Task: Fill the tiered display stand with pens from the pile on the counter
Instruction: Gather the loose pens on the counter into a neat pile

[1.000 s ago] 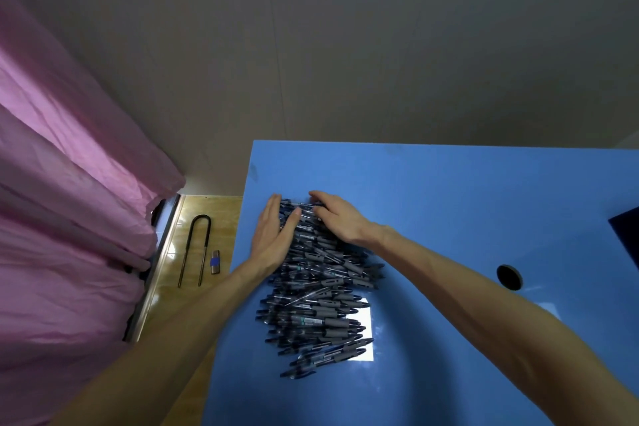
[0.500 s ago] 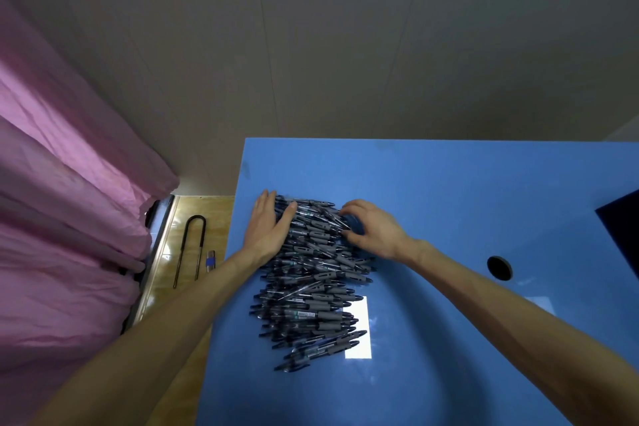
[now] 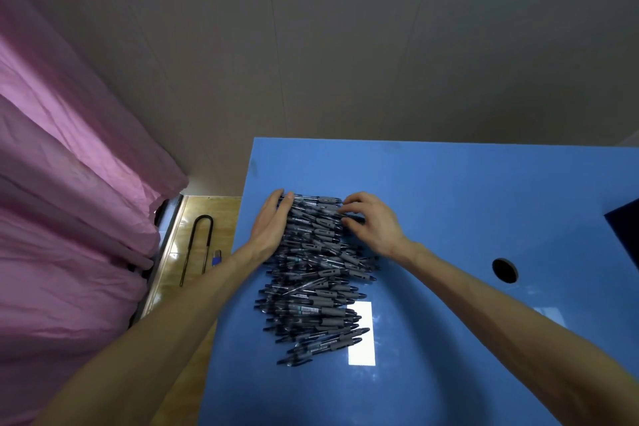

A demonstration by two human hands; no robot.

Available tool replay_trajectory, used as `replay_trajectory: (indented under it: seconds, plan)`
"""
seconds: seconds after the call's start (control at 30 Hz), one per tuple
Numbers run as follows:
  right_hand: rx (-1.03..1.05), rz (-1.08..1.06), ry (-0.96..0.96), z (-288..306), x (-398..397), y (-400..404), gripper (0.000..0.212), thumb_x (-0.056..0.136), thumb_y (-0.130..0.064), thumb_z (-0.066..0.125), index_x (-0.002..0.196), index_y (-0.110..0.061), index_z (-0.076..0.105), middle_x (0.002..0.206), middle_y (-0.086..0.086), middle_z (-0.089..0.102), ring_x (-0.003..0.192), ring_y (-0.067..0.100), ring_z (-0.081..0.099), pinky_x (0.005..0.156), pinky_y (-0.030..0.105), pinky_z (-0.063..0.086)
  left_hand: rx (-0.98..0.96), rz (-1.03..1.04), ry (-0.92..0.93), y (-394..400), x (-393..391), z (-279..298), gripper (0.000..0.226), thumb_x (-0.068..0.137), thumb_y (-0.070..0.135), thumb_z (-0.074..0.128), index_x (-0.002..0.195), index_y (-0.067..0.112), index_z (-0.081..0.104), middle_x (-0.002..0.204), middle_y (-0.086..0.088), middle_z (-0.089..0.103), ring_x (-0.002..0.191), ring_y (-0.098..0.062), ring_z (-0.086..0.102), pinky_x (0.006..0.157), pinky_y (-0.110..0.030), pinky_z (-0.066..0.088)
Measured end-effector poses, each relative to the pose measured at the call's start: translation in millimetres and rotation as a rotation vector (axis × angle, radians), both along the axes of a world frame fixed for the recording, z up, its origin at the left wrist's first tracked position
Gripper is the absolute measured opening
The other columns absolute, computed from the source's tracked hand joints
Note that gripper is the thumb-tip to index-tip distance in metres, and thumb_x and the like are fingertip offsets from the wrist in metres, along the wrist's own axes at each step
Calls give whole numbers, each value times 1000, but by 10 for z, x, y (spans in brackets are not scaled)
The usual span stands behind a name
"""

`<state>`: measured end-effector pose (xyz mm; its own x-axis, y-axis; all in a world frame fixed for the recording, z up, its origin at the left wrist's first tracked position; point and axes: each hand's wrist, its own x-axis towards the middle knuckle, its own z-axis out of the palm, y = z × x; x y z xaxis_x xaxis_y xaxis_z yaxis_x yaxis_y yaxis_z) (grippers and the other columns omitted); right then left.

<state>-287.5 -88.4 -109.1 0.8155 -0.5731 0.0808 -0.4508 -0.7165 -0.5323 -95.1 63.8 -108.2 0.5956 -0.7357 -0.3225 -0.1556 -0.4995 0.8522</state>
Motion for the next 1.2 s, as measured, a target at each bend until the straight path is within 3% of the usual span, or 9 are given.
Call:
replay_trajectory:
  seconds: [0.17,0.23,0.37,0.53,0.63,0.73,0.87,0.93,1.2]
  plan:
    - [35,91,-26,70,330,122,31,94,-27,65,123,-16,69,128,1,62,120,23,55,102,39,45,13,13,10,-9,11,5,87,93,80,28,159,23,32,163,3,36,150,-19,31,124,-46,24]
    - [103,-68,-97,26,279,110,28,97,-22,61,123,-14,68,129,2,63,122,22,55,106,37,42,21,-2,2,-6,12,-10,75,102,69,29,161,22,27,165,3,30,152,-18,27,126,-43,20]
    - [434,-683,-175,-92,-108,69,37,100,-26,55,133,-11,61,137,7,59,129,23,53,112,40,40,14,6,-11,-34,-22,-33,69,106,60,27,162,20,24,168,4,24,154,-15,21,125,-35,15]
    - [763,-772,-372,-54,-106,317,33,103,-26,53,127,-7,65,121,2,65,119,20,59,97,28,41,14,17,-42,-55,-73,-46,69,106,59,28,162,19,26,167,3,26,154,-16,23,125,-36,16]
    - [727,-700,-370,-1,15,457,33,103,-27,53,128,-9,66,124,1,66,113,14,59,94,24,40,14,16,-29,-59,-55,-42,69,106,60,28,162,19,26,167,2,26,154,-16,23,125,-36,16]
    - [591,-633,-289,11,3,426,32,98,-19,56,128,-11,66,131,3,62,120,16,57,103,29,44,21,14,-16,-64,-40,-23,68,107,59,27,161,19,27,167,2,28,153,-16,25,126,-36,16]
    - [179,-432,181,-34,-300,250,30,89,-21,66,119,-16,71,130,1,58,122,23,50,96,33,45,25,18,-18,-75,-29,-20,67,107,58,25,160,18,28,166,1,30,152,-16,26,125,-36,17]
    - [55,-349,285,-37,-401,193,21,92,-22,65,111,-19,75,124,0,60,117,23,52,89,33,45,19,28,-21,-92,-56,-7,66,108,58,25,160,18,30,164,1,32,151,-17,28,124,-36,19]
    - [130,-197,22,-133,-380,92,13,97,-29,64,104,-21,72,110,-6,66,109,18,56,91,33,47,-18,105,39,-106,-74,8,66,107,58,28,159,18,31,164,1,33,151,-18,29,123,-35,20]
